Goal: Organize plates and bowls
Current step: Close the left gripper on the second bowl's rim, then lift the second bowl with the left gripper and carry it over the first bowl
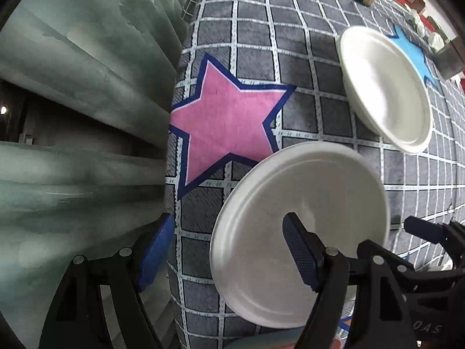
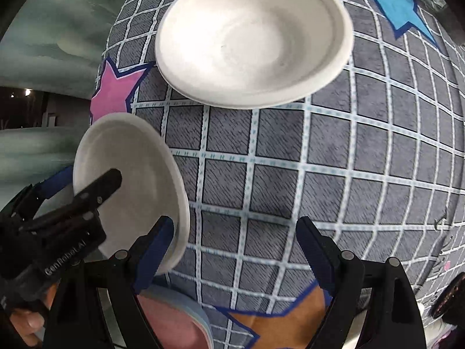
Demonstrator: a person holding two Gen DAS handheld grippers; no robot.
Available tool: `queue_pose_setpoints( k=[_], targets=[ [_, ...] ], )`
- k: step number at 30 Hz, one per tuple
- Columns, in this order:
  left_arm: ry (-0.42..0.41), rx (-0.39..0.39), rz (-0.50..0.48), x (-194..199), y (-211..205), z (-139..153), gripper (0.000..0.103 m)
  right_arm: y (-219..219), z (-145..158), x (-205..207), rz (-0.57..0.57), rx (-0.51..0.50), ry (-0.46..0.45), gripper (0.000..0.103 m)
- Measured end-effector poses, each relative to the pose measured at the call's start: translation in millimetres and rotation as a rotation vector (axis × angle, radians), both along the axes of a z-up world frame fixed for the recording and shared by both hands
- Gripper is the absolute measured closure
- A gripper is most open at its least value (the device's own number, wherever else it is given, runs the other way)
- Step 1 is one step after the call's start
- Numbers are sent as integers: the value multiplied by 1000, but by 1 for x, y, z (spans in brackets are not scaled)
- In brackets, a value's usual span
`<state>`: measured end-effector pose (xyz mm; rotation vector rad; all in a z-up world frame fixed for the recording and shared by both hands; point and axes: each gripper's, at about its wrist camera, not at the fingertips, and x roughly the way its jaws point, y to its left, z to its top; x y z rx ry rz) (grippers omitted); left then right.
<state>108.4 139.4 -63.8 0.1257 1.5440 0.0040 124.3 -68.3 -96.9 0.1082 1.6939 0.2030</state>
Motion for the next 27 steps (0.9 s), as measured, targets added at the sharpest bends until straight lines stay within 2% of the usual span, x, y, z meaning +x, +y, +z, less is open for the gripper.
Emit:
queue_pose_setpoints(
  k=[3,4,6,9,11,13,14,17,19,22,27],
  targets=[
    [13,-7,-3,1,0,-8,36,16,-5,14,0,-7,-8,16],
    [23,-14,-3,1,1,-10,44,22,-7,14,2,-5,-12,16],
    [20,0,-12,-1,-1,-12,46,27,-13,15,1,-3,-18,20],
    [12,6,-34,-5,-6,-12,48,41,-14,13,-2,3,-41,40],
    [11,-2,-50,-10,-16,-11,53,54,-16,10,1,45,-31,61],
    [14,-11,-58,-13,-24,-9,55,61,-18,8,-5,80,-16,73],
    [18,-22,-60,-14,-29,-7,56,62,-17,7,-13,87,-9,76],
    [37,-69,-73,-21,-44,-6,61,66,-21,-1,-16,87,1,80],
    [35,-63,-97,-28,-54,-4,62,64,-20,-9,-17,59,-2,80],
    [49,-85,-135,-42,-71,-3,62,54,-23,-23,-61,49,24,80],
    [47,-111,-197,-73,-103,7,62,42,-19,-44,-106,27,16,80]
  ],
)
